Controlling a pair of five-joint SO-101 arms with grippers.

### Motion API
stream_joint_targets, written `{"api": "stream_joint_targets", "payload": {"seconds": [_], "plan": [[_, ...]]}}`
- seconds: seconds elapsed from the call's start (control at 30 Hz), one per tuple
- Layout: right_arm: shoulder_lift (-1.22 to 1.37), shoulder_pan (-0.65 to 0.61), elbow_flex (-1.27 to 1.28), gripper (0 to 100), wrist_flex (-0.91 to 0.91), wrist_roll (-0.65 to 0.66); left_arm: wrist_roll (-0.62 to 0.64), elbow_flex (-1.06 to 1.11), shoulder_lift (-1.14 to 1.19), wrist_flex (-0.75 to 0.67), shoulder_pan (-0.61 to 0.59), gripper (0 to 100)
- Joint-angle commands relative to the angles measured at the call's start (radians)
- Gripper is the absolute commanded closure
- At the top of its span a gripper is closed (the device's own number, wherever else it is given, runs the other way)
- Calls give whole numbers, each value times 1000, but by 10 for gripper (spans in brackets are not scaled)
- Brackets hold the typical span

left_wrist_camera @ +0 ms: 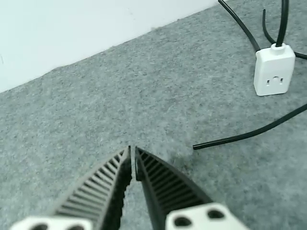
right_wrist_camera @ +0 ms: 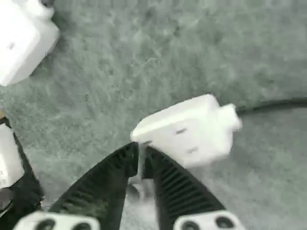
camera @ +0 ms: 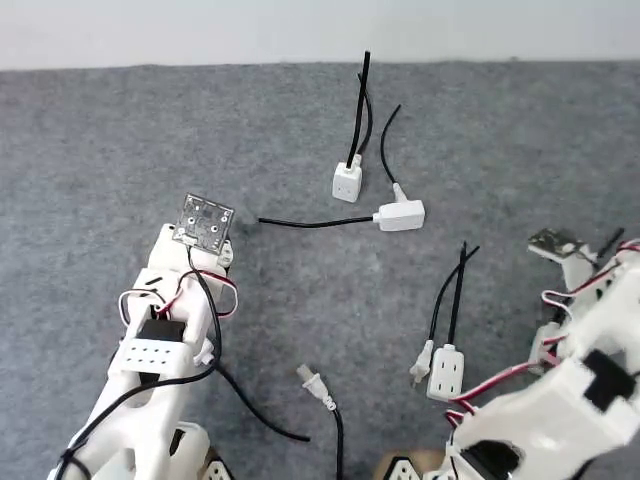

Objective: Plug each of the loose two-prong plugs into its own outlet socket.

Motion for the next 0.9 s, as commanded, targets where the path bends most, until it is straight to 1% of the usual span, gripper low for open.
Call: {"api": "stream_joint_targets", "payload": {"seconds": [0.0,0.17,0.3,0.47,0.6,0.63,0.7,0.77,0.87], "plan": [[153,13,-8,990,-62,12,-17,-41,-2,-37,-3,987],[268,13,-9,990,-131,12,-17,-41,-2,-37,-3,987],[312,13,-9,990,-142,12,-17,-41,-2,-37,-3,987],[317,7,-9,990,-136,12,-17,-41,-2,-37,-3,987],[269,-10,-9,989,-131,3,-17,-41,-2,-37,-3,987],[248,-16,-9,989,-131,-9,-17,-41,-2,-37,-3,987],[199,-35,-9,989,-131,-74,-17,-41,-2,-37,-3,987],[139,-76,-8,988,-120,-137,-17,-41,0,-37,-3,987],[28,-157,-11,988,-50,-196,-17,-41,0,-37,-3,987]]}}
